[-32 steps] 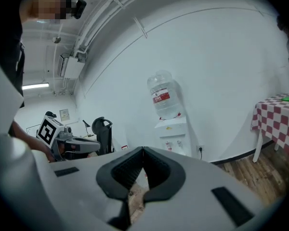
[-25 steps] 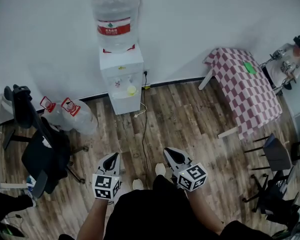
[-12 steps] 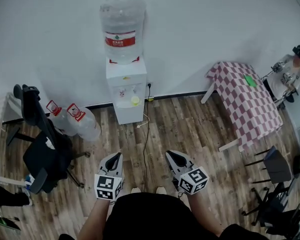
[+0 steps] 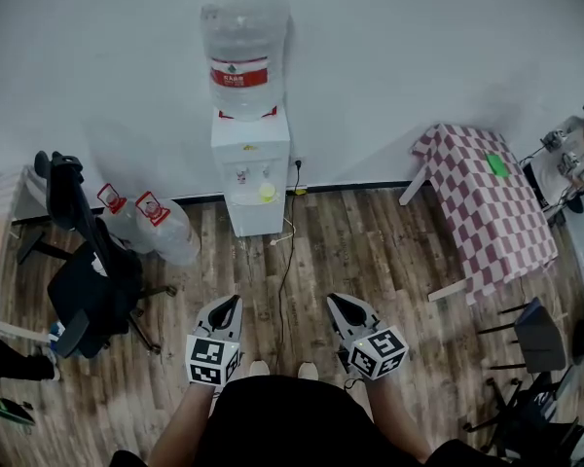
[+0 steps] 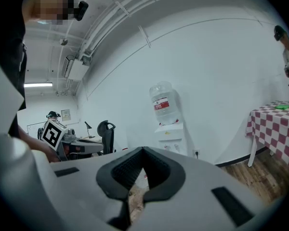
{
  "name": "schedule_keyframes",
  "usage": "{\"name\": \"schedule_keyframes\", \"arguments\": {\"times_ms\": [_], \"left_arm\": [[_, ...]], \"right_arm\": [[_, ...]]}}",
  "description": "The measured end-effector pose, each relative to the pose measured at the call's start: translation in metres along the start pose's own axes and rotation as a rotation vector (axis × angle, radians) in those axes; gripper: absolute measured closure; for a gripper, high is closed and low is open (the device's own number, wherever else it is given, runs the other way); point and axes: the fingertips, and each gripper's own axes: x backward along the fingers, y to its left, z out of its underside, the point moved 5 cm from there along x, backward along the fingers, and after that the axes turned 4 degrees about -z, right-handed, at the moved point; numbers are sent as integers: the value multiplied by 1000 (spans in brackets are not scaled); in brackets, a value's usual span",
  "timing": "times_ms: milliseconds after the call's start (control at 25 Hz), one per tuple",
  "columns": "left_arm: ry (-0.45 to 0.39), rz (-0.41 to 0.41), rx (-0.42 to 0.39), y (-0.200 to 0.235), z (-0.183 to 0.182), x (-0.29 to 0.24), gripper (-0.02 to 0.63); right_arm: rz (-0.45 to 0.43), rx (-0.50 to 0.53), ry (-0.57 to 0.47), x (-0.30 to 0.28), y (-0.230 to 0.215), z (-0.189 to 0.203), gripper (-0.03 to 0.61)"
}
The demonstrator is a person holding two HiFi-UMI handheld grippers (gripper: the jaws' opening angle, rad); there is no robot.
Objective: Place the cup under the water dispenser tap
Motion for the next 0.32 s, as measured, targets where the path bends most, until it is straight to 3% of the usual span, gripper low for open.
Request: {"name": "schedule_keyframes", "arguments": {"times_ms": [320], "left_arm": [[5, -12, -20, -14, -11, -12, 598]], "right_arm": [[-2, 1, -6, 9, -19, -4, 557]]}}
